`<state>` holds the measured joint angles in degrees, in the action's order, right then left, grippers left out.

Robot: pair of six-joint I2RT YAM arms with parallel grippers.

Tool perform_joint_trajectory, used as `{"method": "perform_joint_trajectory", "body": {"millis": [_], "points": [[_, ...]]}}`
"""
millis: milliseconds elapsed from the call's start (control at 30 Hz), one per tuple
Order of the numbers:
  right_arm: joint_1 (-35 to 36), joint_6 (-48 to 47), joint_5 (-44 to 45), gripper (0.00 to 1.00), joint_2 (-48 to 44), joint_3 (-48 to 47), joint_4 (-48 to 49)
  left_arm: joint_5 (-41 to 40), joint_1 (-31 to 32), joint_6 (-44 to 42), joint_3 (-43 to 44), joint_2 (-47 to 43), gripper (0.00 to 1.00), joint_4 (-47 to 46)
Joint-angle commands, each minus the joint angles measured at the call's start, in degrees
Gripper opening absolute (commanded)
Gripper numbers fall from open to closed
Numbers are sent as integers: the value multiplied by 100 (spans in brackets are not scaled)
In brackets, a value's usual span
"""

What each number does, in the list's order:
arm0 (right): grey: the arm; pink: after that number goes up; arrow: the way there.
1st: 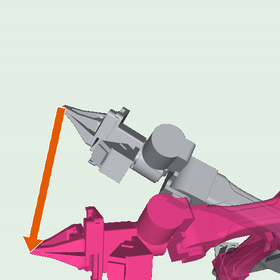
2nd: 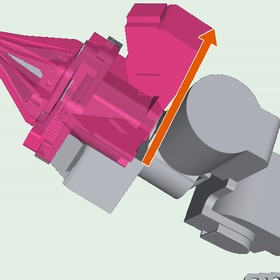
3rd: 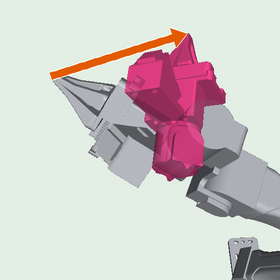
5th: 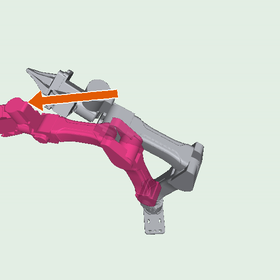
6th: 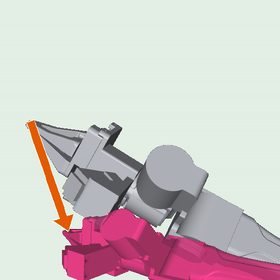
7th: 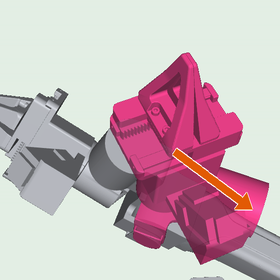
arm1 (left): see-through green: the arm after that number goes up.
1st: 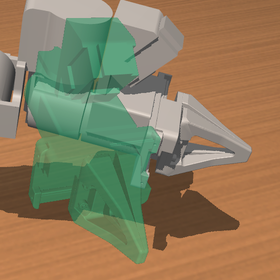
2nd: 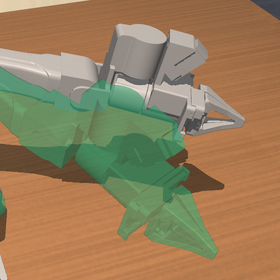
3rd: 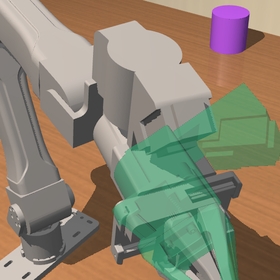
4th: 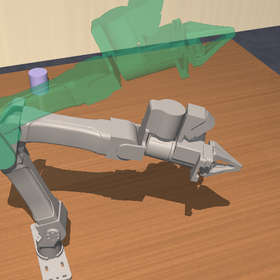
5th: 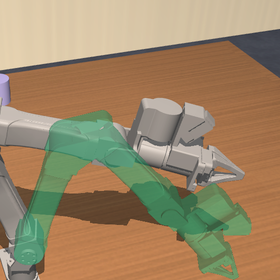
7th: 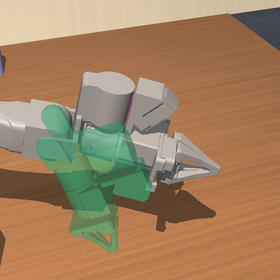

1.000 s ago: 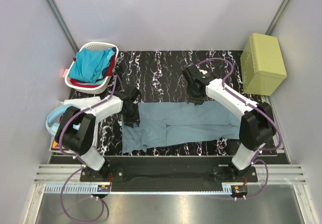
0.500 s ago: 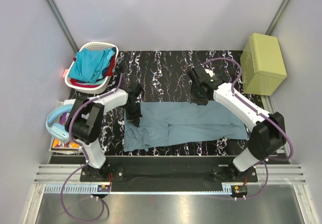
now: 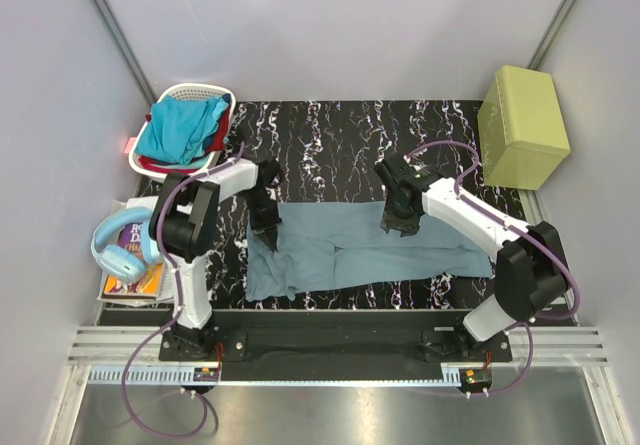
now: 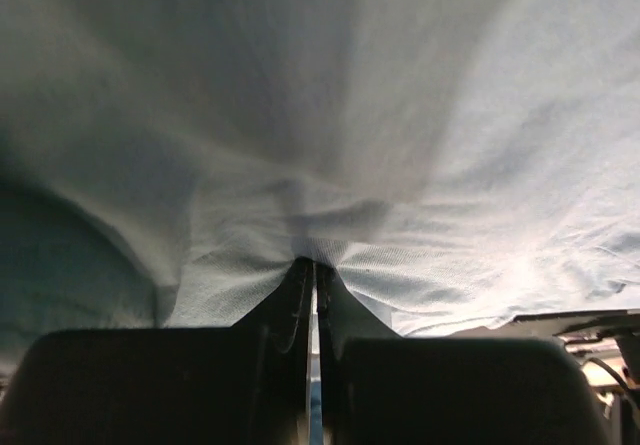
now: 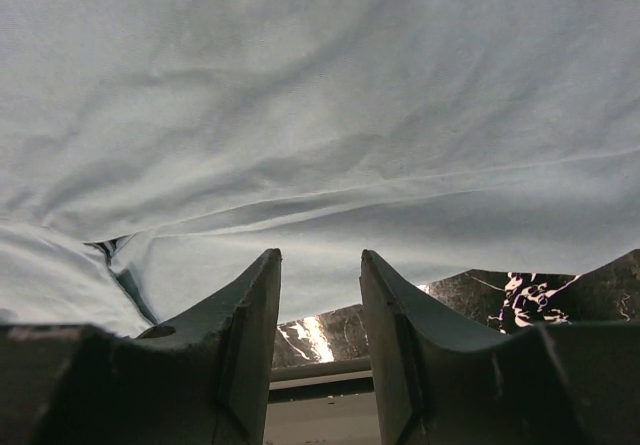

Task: Fold and stack the t-shirts
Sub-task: Rotate the tshirt 90 degrees

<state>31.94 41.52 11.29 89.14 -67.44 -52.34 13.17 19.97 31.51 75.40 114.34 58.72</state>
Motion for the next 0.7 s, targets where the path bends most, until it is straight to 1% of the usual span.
{"method": "perform_joint_trajectory", "body": {"millis": [0, 367, 633, 667], "points": [[31, 155, 75, 45, -29, -147, -4, -561, -19, 4, 290, 615, 0, -1680], [-39, 137, 286, 46, -134, -50, -84, -1026, -37, -171, 1521, 1037, 0, -1091], [-171, 67, 321, 46, -213, 91, -154, -1124, -195, -206, 2918, 1581, 0, -634], [-180, 58, 347, 46, -239, 108, -189, -1150, -212, -206, 3259, 1660, 0, -512]]}}
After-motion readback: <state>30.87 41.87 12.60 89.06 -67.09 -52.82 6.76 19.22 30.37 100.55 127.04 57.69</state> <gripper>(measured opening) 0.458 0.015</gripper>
